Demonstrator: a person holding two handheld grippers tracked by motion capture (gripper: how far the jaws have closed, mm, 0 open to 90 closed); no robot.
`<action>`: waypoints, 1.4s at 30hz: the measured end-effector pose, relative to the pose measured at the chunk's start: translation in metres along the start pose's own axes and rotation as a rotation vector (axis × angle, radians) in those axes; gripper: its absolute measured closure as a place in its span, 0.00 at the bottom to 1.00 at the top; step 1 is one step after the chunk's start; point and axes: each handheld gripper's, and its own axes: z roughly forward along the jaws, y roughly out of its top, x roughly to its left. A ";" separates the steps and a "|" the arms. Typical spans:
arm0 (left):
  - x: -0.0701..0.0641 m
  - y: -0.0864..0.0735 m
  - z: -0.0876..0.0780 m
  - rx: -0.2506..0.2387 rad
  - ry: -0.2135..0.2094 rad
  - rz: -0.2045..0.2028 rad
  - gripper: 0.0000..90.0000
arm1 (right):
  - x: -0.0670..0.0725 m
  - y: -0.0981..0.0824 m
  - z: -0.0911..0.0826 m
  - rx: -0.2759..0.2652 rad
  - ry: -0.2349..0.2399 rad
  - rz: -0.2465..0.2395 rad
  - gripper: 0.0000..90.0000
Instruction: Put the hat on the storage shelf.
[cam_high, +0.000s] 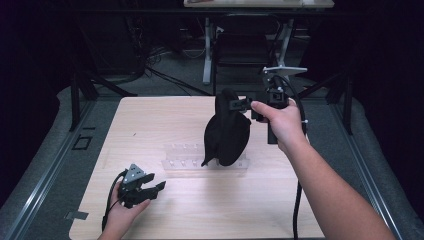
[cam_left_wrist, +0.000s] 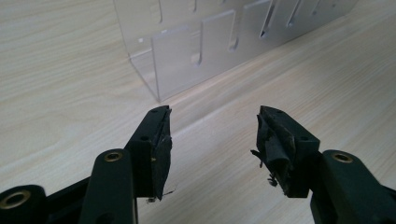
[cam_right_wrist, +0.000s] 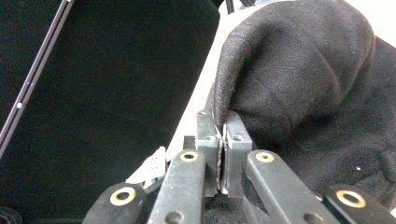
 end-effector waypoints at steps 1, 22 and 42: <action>-0.001 0.002 0.000 0.003 -0.004 0.002 0.50 | 0.000 0.000 0.001 0.002 0.005 0.002 0.97; -0.050 0.056 0.017 -0.014 -0.050 0.124 0.60 | 0.005 -0.002 0.011 -0.020 0.039 -0.001 0.96; -0.088 0.094 0.030 -0.045 -0.081 0.214 0.71 | 0.012 -0.003 0.016 -0.021 0.032 -0.023 0.95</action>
